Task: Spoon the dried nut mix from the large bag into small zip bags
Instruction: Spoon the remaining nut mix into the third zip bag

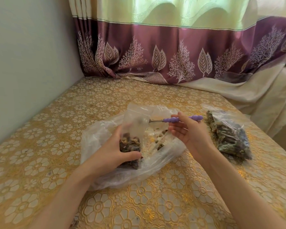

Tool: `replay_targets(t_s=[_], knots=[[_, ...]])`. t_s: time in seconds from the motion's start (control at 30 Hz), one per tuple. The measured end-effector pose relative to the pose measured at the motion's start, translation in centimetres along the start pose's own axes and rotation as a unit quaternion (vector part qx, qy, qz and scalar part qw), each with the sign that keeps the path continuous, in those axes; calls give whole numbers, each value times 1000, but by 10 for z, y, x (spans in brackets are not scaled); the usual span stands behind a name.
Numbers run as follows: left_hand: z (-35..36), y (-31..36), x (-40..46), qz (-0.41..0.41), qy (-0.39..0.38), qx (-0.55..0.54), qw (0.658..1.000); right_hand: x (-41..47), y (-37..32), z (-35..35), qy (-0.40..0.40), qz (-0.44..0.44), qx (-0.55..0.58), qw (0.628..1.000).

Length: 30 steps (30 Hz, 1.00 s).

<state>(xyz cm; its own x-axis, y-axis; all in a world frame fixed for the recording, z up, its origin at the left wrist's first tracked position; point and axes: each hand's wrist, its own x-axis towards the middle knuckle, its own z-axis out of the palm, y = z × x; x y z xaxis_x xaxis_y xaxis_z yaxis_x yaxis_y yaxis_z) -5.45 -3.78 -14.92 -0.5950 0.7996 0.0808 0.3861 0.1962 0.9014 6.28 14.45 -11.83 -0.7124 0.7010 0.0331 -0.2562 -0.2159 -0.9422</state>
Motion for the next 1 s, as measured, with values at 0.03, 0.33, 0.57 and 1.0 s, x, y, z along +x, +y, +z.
replay_targets(t_s=[0.03, 0.33, 0.57, 1.0], knots=[[0, 0, 0, 1, 1, -4, 1000, -1, -4, -1, 4, -15, 0, 1000], [1, -2, 2, 0, 17, -16, 1000, -13, -34, -1, -14, -134, -10, 991], [2, -2, 3, 7, 17, -17, 1000, -19, -35, 4, -92, -167, -58, 980], [1, 0, 2, 2, 11, -22, 1000, -12, -33, -7, -35, -181, -14, 983]])
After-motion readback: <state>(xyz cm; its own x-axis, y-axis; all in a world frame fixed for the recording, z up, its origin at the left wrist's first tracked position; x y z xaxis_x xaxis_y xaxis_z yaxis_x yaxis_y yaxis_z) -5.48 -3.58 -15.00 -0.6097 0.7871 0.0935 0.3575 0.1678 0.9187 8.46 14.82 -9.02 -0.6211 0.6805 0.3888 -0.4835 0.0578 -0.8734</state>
